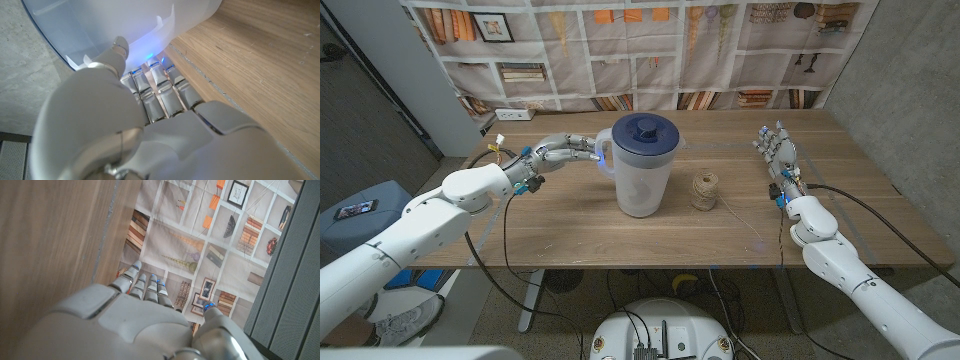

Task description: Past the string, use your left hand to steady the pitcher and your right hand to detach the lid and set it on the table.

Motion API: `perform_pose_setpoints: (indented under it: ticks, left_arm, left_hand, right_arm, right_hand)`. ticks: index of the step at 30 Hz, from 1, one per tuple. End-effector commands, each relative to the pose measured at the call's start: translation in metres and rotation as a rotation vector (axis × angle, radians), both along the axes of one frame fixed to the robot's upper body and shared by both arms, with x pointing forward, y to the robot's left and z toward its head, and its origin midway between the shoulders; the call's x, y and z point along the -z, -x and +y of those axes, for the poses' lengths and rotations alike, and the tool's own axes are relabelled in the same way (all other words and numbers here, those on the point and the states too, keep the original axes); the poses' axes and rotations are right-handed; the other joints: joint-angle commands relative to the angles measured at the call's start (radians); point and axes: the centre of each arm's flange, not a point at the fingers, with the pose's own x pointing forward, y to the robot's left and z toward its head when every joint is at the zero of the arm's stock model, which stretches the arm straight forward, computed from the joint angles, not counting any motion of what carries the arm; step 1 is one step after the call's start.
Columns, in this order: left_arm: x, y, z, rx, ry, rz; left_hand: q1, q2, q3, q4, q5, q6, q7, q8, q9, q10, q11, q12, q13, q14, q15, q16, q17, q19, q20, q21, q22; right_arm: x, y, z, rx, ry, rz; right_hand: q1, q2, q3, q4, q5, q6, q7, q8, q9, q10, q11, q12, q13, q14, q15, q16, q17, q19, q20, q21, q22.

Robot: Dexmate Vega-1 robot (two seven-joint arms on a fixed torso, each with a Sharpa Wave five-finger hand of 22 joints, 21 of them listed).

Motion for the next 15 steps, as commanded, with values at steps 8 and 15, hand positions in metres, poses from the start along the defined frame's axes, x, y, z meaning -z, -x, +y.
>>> perform_pose_setpoints:
  ticks: [8,15]
  left_arm:
    - [-0.011,-0.015,-0.003,0.009,-0.008,0.007]
    - [-0.013,-0.017,-0.005,0.014,-0.012,0.013]
  left_hand:
    - [0.041,0.05,0.016,0.013,0.001,0.086,0.032,0.004,0.005,0.035,-0.024,0.005,0.002,0.014,-0.118,0.001,0.005,0.013,-0.151,0.006,0.002]
    - [0.043,0.049,0.016,0.013,0.001,0.089,0.031,0.004,0.006,0.038,-0.025,0.004,0.003,0.018,-0.119,0.001,0.005,0.016,-0.152,0.005,0.002]
  right_arm:
    - [-0.038,0.04,0.009,0.036,0.211,-0.19]
    - [-0.054,0.06,0.011,0.105,0.364,-0.244]
  right_hand:
    - [0.015,0.018,0.01,-0.014,0.008,0.022,-0.005,0.011,0.003,0.015,0.002,0.011,0.0,0.001,-0.001,0.004,-0.008,0.007,0.007,0.004,0.004]
    - [0.048,0.011,0.021,-0.045,0.008,0.043,-0.013,0.016,0.003,0.039,0.0,0.017,0.001,0.007,-0.001,0.002,-0.021,0.01,0.008,0.004,0.003]
